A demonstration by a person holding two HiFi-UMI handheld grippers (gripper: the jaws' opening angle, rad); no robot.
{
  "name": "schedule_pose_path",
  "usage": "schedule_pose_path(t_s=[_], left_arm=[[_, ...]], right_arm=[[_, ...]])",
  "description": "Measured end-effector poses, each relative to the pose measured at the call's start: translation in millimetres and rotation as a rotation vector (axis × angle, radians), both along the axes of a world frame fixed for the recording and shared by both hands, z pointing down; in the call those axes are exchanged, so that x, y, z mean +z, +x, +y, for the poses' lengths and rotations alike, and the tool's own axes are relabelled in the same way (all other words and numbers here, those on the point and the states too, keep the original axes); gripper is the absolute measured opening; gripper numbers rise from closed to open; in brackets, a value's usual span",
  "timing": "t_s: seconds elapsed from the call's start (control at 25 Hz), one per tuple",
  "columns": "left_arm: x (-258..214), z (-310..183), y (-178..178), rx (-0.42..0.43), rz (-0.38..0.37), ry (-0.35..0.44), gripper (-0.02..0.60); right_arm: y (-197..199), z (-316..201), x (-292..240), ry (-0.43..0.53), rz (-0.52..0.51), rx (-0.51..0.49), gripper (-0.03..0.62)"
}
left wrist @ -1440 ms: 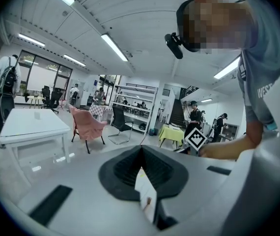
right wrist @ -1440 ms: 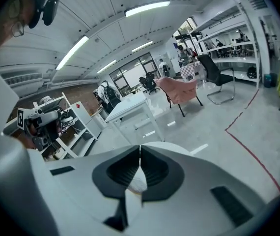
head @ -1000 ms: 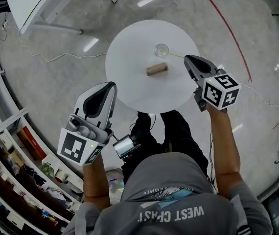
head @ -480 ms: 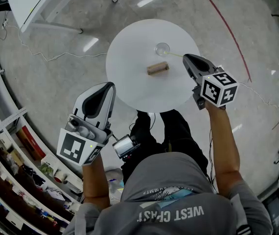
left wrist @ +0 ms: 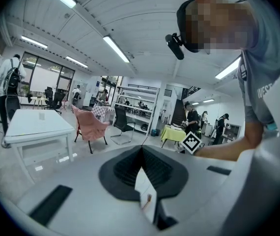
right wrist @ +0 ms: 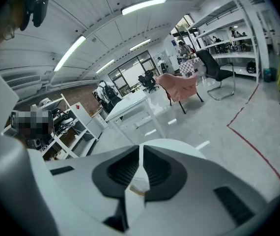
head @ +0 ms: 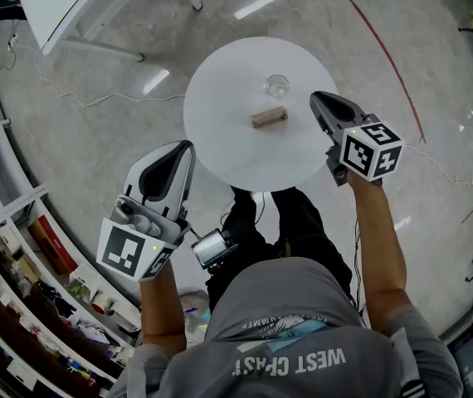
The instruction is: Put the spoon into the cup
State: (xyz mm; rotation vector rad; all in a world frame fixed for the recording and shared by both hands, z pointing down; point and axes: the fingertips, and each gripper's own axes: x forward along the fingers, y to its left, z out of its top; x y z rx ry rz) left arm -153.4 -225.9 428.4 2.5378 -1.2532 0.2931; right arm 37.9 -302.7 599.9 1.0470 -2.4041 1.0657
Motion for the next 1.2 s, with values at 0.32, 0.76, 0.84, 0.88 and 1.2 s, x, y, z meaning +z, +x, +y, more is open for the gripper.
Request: schedule_pose_path(t_s=[0.32, 0.76, 0.84, 0.88, 1.2], left_arm=[[-20, 9, -5, 0.015, -0.007, 0.055, 0.003], [-56, 13, -17, 0.057, -0.020, 0.172, 0.003], [-65, 15, -19, 0.065, -0.017, 0.195, 0.002], [-69, 16, -21, 0.070, -0.016, 0.207, 0.002], [-97, 28, -34, 0.109, -0.018, 0.310, 0.002]], right_arm=[[0, 2, -33, 0.070, -0.011, 0.028, 0.008], [-3, 6, -133, 0.296, -0.069, 0.047, 0.006], [-6, 12, -157, 0.348, -0.070, 0.035, 0.005], [-8, 15, -170, 0.377, -0.068, 0.025, 0.003], [-16, 49, -248, 0.583, -0.025, -0.016, 0.002]])
